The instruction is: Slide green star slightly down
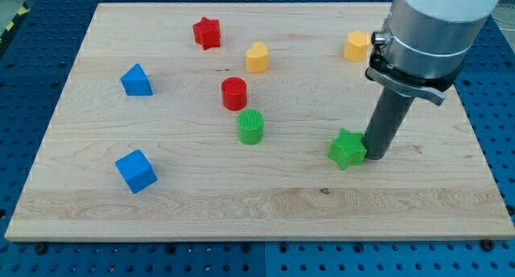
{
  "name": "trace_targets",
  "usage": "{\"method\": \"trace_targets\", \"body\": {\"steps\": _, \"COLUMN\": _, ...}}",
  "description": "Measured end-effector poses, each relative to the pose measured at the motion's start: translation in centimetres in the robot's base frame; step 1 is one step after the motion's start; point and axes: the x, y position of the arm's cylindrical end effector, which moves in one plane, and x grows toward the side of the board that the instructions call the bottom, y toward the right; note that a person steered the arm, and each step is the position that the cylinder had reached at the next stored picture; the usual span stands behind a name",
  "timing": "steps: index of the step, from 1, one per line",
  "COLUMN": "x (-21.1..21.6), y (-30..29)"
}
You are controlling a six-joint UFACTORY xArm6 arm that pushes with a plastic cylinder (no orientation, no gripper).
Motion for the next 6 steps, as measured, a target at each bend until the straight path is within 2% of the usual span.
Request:
{"method": "trace_targets", "body": {"steps": 1, "x": 1.4, "y": -1.3}}
{"method": "trace_targets", "body": {"steps": 3, "x": -6.1, "y": -1.1}}
{"method": "trace_targets", "body": {"steps": 4, "x": -3.4, "y": -3.7}}
{"method": "trace_targets", "body": {"steps": 5, "x": -1.3, "y": -3.6}}
{"method": "trace_targets", "body": {"steps": 6, "x": -1.2, "y": -3.6}}
